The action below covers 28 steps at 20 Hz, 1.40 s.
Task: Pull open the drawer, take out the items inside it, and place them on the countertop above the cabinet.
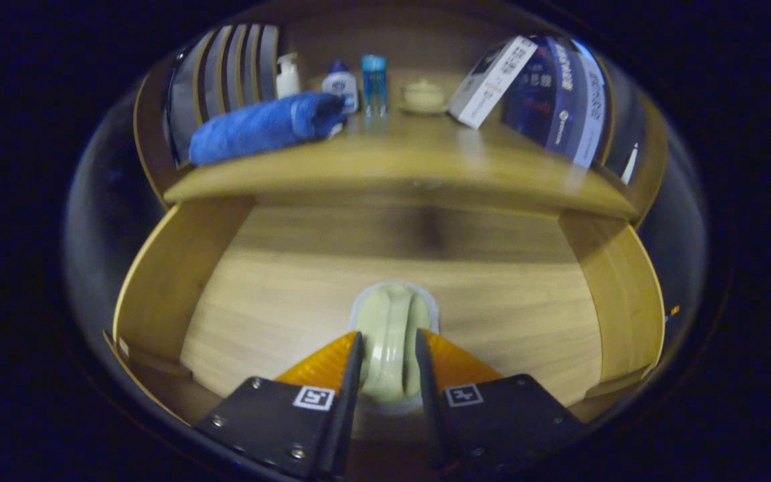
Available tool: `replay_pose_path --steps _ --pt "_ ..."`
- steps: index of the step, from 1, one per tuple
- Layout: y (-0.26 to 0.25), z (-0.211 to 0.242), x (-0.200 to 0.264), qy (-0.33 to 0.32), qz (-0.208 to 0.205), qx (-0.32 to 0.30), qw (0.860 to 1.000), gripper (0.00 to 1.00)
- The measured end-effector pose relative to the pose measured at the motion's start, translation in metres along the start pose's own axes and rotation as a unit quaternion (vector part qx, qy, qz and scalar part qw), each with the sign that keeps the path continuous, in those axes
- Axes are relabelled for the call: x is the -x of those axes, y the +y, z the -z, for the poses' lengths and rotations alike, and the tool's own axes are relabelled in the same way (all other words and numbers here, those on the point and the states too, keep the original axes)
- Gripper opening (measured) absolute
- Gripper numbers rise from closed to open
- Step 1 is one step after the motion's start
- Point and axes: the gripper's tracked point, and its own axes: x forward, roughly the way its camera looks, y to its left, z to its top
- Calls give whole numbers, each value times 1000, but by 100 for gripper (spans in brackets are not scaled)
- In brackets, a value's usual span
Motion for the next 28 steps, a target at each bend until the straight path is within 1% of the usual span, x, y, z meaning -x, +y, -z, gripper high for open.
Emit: replay_pose_path --steps 1,2,6,7,8,9,11,13,18,21,24,25,26,27,28 --pt "-1 -3 1 -17 0 -14 1000 28" --pt "-3 -1 -1 -17 -5 -25 1000 16" --pt "-13 -3 4 -33 -40 -96 994 16" --pt "-11 1 -2 -42 -58 -106 992 16" --pt "-6 4 2 -65 -68 -91 991 16" --pt "-13 0 -4 -76 -56 -56 994 16" --pt "-29 -4 10 -104 0 -26 994 16" --pt "-25 -4 7 -108 8 -32 994 16" --pt "-30 -10 11 -119 7 -54 991 16" --pt "-27 -7 10 -110 -7 -55 992 16" --pt "-28 -10 12 -114 -3 -63 991 15" --pt "-27 -11 15 -115 -9 -68 991 15" --pt "-18 -18 20 -123 -30 -73 989 15" --pt "-12 -25 28 -129 -41 -73 988 16" --pt "-7 -34 39 -142 -42 -72 986 15"
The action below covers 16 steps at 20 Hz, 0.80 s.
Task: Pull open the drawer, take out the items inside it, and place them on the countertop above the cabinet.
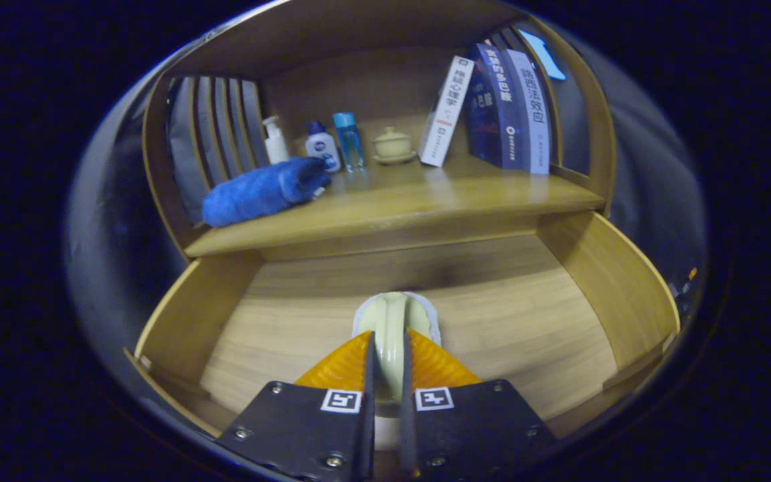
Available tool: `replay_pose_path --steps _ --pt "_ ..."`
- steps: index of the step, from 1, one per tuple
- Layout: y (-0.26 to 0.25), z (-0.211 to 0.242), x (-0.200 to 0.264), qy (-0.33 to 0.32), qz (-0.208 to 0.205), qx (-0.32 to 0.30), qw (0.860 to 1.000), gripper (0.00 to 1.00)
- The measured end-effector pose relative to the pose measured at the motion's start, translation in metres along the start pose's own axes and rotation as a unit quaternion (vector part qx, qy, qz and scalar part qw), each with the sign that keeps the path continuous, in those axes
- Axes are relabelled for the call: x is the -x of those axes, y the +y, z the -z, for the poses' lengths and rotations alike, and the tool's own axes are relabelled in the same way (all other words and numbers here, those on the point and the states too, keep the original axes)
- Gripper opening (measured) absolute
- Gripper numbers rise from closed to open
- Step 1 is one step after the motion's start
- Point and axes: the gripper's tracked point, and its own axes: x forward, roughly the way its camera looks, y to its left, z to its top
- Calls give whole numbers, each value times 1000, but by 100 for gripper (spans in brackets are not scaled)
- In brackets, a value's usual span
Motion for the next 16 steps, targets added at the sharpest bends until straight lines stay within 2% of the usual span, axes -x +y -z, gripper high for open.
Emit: replay_pose_path --steps 4,9,14,16 --pt "29 -49 20 -36 -20 -4 999 15" --pt "60 -111 42 -80 -37 65 994 15" --pt "65 -176 56 -145 -27 78 986 15" --pt "64 -186 49 -152 -26 74 985 15"
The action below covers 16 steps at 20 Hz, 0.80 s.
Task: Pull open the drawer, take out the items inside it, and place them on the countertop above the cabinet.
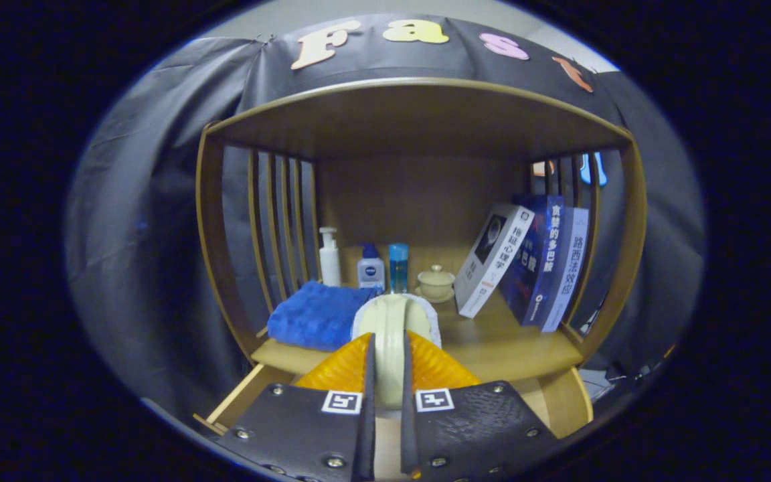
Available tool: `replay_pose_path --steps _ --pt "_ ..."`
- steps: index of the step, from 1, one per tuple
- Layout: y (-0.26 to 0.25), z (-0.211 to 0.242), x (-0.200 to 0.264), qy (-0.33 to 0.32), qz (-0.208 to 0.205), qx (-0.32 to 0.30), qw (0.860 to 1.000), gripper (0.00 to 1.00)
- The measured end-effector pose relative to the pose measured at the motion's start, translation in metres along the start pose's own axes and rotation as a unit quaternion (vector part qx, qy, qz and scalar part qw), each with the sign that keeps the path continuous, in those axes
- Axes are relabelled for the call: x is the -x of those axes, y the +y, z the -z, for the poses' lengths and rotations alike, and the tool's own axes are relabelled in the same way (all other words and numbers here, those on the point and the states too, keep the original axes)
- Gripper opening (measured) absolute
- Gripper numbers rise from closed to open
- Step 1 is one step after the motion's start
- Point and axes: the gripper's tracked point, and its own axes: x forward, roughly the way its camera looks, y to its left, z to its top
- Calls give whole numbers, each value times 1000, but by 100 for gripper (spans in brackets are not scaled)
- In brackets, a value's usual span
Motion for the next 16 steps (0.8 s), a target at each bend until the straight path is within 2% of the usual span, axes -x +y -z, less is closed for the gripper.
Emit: replay_pose_path --steps 4,6,9,13,16 --pt "-25 18 -33 16 30 -4 999 15" --pt "-40 42 -56 37 51 -3 998 15" --pt "-51 90 -93 91 60 12 994 15" --pt "-56 80 -133 36 53 45 997 18" --pt "-55 76 -149 10 52 18 998 18"
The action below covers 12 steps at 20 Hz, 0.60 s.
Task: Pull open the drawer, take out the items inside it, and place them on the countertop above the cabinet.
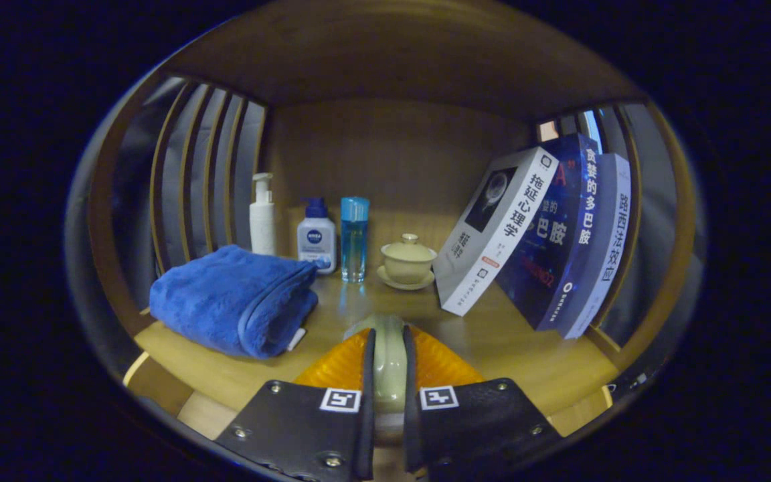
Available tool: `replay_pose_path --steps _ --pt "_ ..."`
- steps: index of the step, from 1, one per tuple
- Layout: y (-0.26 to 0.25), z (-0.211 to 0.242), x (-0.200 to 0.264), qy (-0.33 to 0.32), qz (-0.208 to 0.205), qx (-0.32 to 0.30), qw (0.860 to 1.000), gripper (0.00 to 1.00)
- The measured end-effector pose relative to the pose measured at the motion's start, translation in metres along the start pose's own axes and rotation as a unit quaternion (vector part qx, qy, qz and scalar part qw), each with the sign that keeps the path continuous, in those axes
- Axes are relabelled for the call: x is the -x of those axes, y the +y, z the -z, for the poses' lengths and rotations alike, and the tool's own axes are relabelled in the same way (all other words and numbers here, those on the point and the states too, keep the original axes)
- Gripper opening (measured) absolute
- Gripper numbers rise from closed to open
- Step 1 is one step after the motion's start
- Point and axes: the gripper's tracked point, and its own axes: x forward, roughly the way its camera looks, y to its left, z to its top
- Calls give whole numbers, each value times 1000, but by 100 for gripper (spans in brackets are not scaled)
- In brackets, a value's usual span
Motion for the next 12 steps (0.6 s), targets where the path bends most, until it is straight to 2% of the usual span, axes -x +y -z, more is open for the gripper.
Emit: replay_pose_path --steps 6,8,10,12 --pt "-6 -7 -24 -5 8 -32 999 18" --pt "-9 -8 -19 14 11 -67 998 18" --pt "-9 -19 -10 5 12 -106 994 31" --pt "-15 -32 -3 -16 23 -107 994 58"
